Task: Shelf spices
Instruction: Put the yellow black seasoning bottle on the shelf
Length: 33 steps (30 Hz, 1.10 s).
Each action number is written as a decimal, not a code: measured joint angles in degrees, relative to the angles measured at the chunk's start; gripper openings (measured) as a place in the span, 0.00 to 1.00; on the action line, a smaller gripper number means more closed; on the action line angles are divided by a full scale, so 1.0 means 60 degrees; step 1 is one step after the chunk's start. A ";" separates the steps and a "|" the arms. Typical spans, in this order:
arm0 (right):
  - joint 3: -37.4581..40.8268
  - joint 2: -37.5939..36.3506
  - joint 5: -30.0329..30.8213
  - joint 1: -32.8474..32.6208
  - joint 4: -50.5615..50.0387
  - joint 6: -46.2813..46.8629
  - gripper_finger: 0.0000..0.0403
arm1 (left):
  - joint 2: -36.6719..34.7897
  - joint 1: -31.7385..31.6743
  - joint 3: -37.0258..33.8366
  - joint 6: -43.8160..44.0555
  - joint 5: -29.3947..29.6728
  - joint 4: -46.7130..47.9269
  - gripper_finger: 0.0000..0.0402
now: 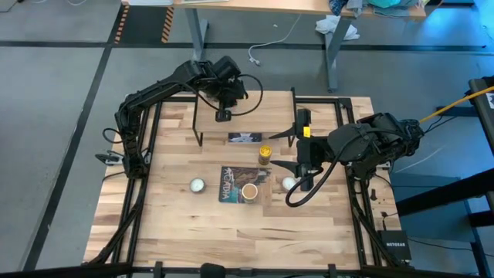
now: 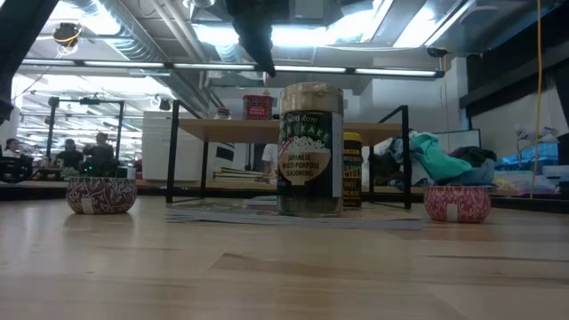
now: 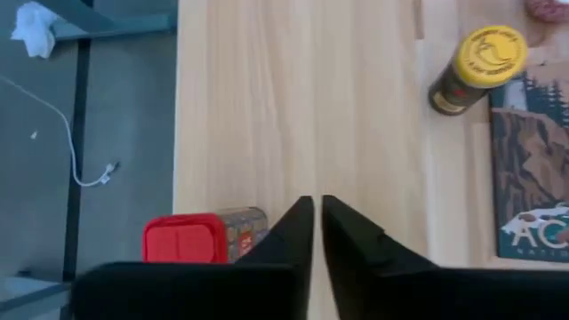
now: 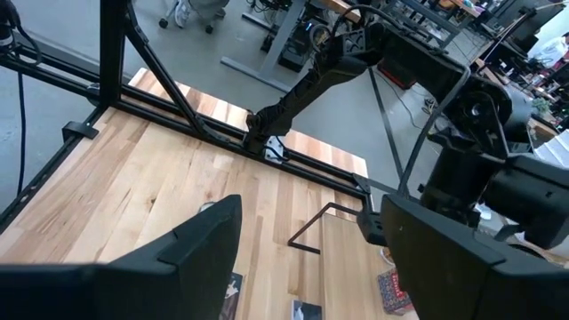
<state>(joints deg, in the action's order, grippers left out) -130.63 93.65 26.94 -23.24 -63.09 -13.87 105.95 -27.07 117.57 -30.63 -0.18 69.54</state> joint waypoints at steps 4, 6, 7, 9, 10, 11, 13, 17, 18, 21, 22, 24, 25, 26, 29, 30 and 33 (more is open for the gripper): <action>0.0000 0.0000 -0.0100 0.0000 0.0003 0.0012 0.68 | 0.0000 -0.0228 -0.0345 0.0112 0.0002 -0.0011 0.04; 0.0000 0.0000 -0.0106 0.0000 0.0001 0.0014 0.68 | 0.0003 -0.0345 -0.0561 0.0125 0.0006 0.0012 0.04; 0.0000 0.0000 -0.0103 0.0000 -0.0001 0.0014 0.68 | 0.0004 -0.0404 -0.0657 0.0146 0.0006 0.0001 0.02; 0.0000 0.0000 -0.0106 0.0000 -0.0004 0.0014 0.68 | 0.0004 -0.0493 -0.0883 0.0149 0.0044 -0.0180 0.01; 0.0000 0.0000 -0.0106 0.0000 -0.0004 0.0014 0.68 | 0.0004 -0.0531 -0.0987 0.0149 0.0111 -0.0319 0.01; 0.0000 0.0000 -0.0106 0.0000 -0.0004 0.0014 0.68 | 0.0004 -0.0577 -0.1075 0.0146 0.0162 -0.0437 0.01; 0.0000 0.0000 -0.0104 0.0000 -0.0004 0.0014 0.68 | 0.0007 -0.0643 -0.1226 0.0141 0.0173 -0.0558 0.01; 0.0000 0.0000 -0.0102 0.0000 -0.0007 0.0019 0.68 | 0.0006 -0.0757 -0.1543 0.0123 0.0183 -0.1007 0.01; 0.0000 0.0000 -0.0106 0.0000 -0.0007 0.0036 0.68 | 0.0010 -0.0779 -0.1598 0.0125 0.0228 -0.1008 0.01; 0.0000 0.0000 -0.0102 0.0000 -0.0007 0.0080 0.68 | 0.0006 -0.0831 -0.1826 0.0113 0.0564 -0.1107 0.00; 0.0000 0.0000 -0.0095 0.0000 -0.0007 0.0086 0.68 | 0.0004 -0.0835 -0.1923 0.0113 0.0696 -0.1129 0.00; 0.0000 0.0000 -0.0095 0.0000 -0.0007 0.0091 0.68 | 0.0021 -0.0860 -0.2026 0.0134 0.0799 -0.1112 0.00; 0.0000 0.0000 -0.0095 0.0000 -0.0007 0.0094 0.68 | 0.0022 -0.0878 -0.2040 0.0149 0.0810 -0.1117 0.00; 0.0000 0.0000 -0.0091 0.0000 -0.0004 0.0099 0.68 | 0.0022 -0.0882 -0.2042 0.0149 0.0807 -0.1144 0.00; 0.0000 0.0000 -0.0089 0.0000 -0.0005 0.0128 0.68 | 0.0011 -0.0929 -0.2039 0.0201 0.0807 -0.1309 0.01; 0.0000 0.0000 -0.0087 0.0000 -0.0004 0.0129 0.68 | 0.0011 -0.0933 -0.2039 0.0217 0.0811 -0.1317 0.01; 0.0000 0.0000 -0.0080 0.0000 -0.0004 0.0158 0.68 | 0.0011 -0.0936 -0.2039 0.0295 0.0814 -0.1378 0.00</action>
<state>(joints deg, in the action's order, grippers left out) -130.63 93.65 26.46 -23.24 -63.11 -12.92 106.02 -32.69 105.34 -28.86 4.71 61.27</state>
